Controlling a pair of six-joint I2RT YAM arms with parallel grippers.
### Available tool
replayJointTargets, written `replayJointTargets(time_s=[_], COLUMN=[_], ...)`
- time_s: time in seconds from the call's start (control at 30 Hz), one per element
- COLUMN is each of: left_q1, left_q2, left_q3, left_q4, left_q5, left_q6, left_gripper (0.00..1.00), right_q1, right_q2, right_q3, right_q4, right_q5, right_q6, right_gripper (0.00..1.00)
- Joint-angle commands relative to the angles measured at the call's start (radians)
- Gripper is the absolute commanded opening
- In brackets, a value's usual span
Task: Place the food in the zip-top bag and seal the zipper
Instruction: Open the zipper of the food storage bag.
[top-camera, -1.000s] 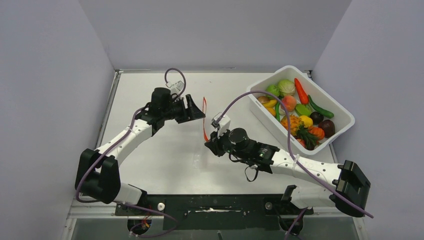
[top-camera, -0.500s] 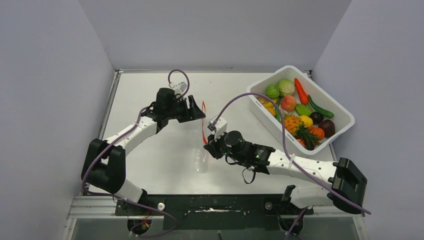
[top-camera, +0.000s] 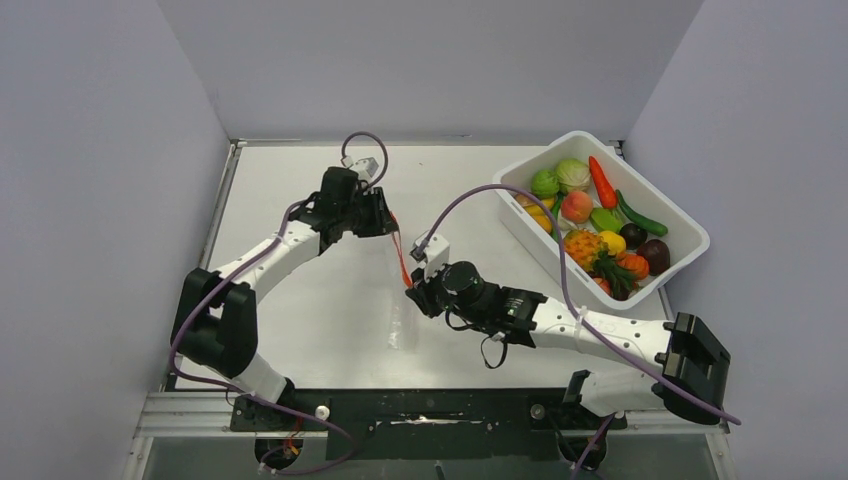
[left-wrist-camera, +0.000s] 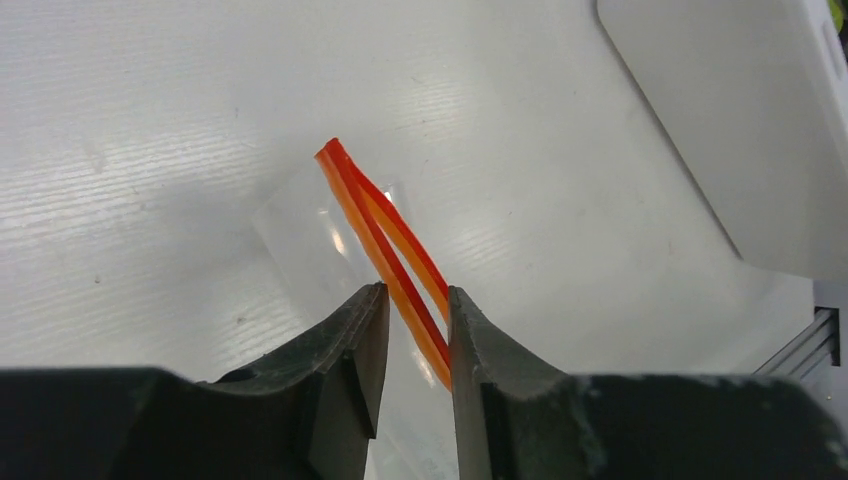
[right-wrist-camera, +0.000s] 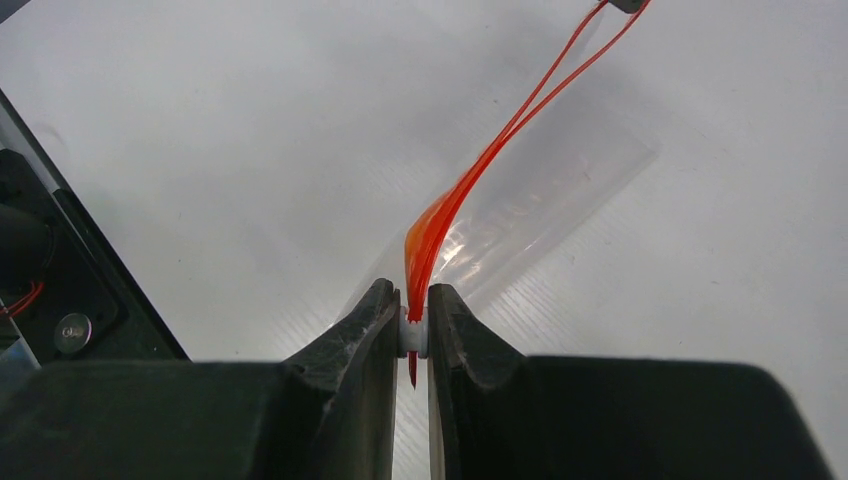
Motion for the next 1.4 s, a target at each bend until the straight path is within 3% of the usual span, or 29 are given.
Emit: replayJointTargets(time_s=[0.0,0.1,0.23,0.3,0.4,0.5,0.73,0.87,1.13,1.27,1.37], left_q1=[-0.01,-0.016,-0.016,-0.016,-0.016,-0.016,-0.016,-0.016,-0.022,-0.022,-0.024], left_q2=[0.016,0.013,0.019,0.023,0.003,-0.055,-0.151,-0.16,-0.244,-0.285,-0.293], left_q3=[0.051,0.054,0.063,0.069,0.048,-0.016,-0.121,-0.173,-0.247,-0.284,-0.301], left_q4=[-0.049,-0.065,-0.087,-0.104,-0.086,0.008,0.16,0.214,0.343,0.368,0.381], left_q5=[-0.038,-0.055,-0.06,-0.053,-0.021,0.043,0.109,0.115,0.162,0.149,0.172], left_q6=[0.04,0.038,0.036,0.03,0.004,-0.046,-0.079,-0.033,-0.053,-0.064,-0.071], left_gripper=[0.25,0.23,0.11,0.0,0.0,0.0,0.0,0.0,0.0,0.0,0.0], right_q1=[0.01,0.013,0.018,0.02,0.022,0.021,-0.023,-0.096,-0.265,-0.292,-0.298], right_q2=[0.01,0.018,0.021,0.023,0.027,0.024,-0.037,-0.08,-0.122,-0.077,-0.029], right_q3=[0.054,0.062,0.061,0.059,0.059,0.062,0.128,0.141,0.126,0.156,0.167], right_q4=[0.02,0.013,0.011,0.01,-0.002,-0.016,-0.096,-0.091,-0.128,-0.153,-0.123], right_q5=[0.048,0.053,0.068,0.083,0.119,0.144,0.076,-0.003,0.004,0.017,-0.001], right_q6=[-0.009,-0.007,-0.002,0.006,0.053,0.113,0.266,0.319,0.443,0.49,0.481], right_gripper=[0.0,0.0,0.0,0.0,0.04,0.14,0.56,0.63,0.62,0.46,0.4])
